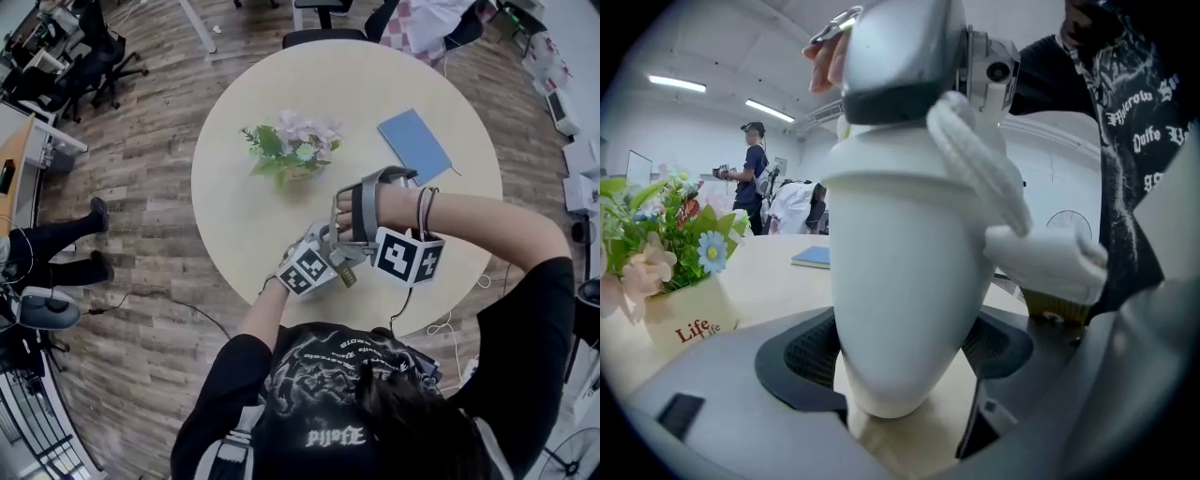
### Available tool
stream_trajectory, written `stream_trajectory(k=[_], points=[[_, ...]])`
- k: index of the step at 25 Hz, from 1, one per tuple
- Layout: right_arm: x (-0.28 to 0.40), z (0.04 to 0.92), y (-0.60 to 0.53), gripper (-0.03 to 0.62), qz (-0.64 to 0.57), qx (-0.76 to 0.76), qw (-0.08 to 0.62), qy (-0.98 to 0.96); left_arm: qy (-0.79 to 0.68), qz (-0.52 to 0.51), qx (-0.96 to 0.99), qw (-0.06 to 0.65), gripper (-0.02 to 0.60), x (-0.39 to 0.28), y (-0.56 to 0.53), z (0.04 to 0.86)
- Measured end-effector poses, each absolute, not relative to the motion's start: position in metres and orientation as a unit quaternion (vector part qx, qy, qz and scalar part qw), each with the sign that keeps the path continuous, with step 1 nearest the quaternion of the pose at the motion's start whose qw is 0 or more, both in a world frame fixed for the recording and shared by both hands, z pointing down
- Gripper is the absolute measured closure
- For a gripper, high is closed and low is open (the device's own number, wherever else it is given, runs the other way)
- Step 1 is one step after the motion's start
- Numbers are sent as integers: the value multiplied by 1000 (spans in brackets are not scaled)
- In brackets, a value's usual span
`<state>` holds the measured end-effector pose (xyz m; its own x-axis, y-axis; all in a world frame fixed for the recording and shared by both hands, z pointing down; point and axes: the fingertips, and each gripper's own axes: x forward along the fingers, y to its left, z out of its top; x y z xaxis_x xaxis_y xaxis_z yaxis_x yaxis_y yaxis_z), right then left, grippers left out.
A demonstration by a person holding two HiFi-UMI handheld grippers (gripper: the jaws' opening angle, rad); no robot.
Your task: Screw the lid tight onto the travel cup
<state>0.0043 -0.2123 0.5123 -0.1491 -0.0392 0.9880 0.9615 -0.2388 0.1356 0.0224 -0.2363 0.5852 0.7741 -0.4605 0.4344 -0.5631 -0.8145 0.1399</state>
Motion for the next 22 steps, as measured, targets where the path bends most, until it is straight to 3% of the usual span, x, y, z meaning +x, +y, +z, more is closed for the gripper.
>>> stream_trajectory(k=[6,22], points=[[-1,513,-207,180,-577,-492,421,-498,-272,195,933,130,179,21,-235,587],[-14,511,-206,181,-363,-340,514,-699,-282,179,932,137,178,22,-236,589]])
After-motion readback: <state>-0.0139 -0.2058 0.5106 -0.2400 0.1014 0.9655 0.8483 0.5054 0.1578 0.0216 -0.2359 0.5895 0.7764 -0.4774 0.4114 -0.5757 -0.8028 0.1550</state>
